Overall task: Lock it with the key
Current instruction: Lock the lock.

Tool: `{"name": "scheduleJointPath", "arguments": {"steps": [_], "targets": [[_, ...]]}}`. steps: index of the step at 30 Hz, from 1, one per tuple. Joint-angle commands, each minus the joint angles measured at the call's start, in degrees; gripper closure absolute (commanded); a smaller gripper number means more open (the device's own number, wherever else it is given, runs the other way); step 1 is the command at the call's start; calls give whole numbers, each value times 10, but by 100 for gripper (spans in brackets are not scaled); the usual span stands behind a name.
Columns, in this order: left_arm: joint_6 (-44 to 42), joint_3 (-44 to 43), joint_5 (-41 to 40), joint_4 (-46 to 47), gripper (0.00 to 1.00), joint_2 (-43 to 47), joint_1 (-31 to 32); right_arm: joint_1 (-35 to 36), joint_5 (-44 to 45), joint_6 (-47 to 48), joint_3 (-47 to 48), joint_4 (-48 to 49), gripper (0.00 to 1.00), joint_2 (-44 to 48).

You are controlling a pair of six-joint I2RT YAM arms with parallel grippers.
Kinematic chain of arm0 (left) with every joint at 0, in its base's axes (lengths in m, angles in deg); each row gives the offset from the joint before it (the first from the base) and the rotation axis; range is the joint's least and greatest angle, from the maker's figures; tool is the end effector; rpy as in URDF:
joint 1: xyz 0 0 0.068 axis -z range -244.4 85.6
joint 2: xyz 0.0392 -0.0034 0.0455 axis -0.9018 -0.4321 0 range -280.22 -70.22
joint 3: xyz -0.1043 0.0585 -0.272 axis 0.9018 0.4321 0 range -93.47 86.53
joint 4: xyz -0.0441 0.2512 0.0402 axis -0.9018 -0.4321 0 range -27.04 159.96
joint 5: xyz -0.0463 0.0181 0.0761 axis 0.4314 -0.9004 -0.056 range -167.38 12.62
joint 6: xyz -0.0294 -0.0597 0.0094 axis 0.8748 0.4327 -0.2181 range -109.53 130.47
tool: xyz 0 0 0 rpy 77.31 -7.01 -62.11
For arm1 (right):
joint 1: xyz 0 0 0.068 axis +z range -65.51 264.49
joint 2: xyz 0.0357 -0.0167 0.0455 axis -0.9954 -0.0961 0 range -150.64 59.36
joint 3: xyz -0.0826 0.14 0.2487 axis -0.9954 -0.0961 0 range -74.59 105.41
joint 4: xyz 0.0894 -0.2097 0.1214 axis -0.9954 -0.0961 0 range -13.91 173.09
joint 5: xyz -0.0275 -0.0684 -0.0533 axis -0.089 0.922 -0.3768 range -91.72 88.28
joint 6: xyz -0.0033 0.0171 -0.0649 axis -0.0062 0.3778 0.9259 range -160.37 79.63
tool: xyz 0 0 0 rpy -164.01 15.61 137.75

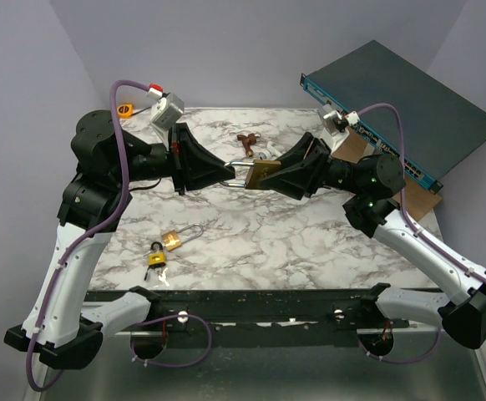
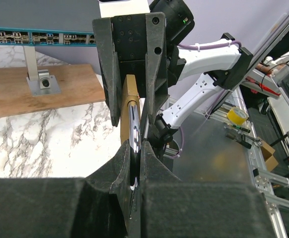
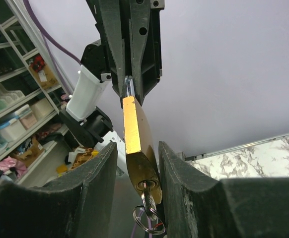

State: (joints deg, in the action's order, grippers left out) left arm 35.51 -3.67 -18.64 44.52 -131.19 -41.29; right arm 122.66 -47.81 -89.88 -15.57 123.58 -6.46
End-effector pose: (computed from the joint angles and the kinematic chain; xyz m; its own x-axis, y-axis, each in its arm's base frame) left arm 0.1317 -0.1061 0.5433 -0.3631 -0.0839 -0.9280 0.9211 0.1180 -0.3711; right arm 0.1657 0.1795 0.4699 -0.4013 0.3556 -0.8441 -0.9159 -0.1472 0.3734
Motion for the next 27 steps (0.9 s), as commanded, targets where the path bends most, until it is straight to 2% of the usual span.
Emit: {"name": "scheduleJointPath", "arguments": {"steps": [1,8,13,16,18,19,22,23,27], "targets": [[9,-10,-4,54,100,17,-3,0,-7,-14,6,34,59,1],[20,-4,-5,68,100,14,-3,1,-1,-7,0,24,58,-3],[25,-1,-5,73,100,13,-3,1,1,-1,5,17,65,-6],[27,5,-4,76,100,12,-3,1,4,0,8,16,70,-10],[26,11,-3,76,100,13,-3,1,7,-3,12,15,86,-10],[25,15,-1,75,100,15,-3,1,10,-5,15,8,98,-9],[9,16,-4,48,100,13,-3,1,15,-9,23,-16,99,-1],[4,15,-4,38,97,14,-3,1,17,-10,23,-23,99,7],[-3,30,-7,16,76,23,-3,1,36,17,23,-90,99,46]]}}
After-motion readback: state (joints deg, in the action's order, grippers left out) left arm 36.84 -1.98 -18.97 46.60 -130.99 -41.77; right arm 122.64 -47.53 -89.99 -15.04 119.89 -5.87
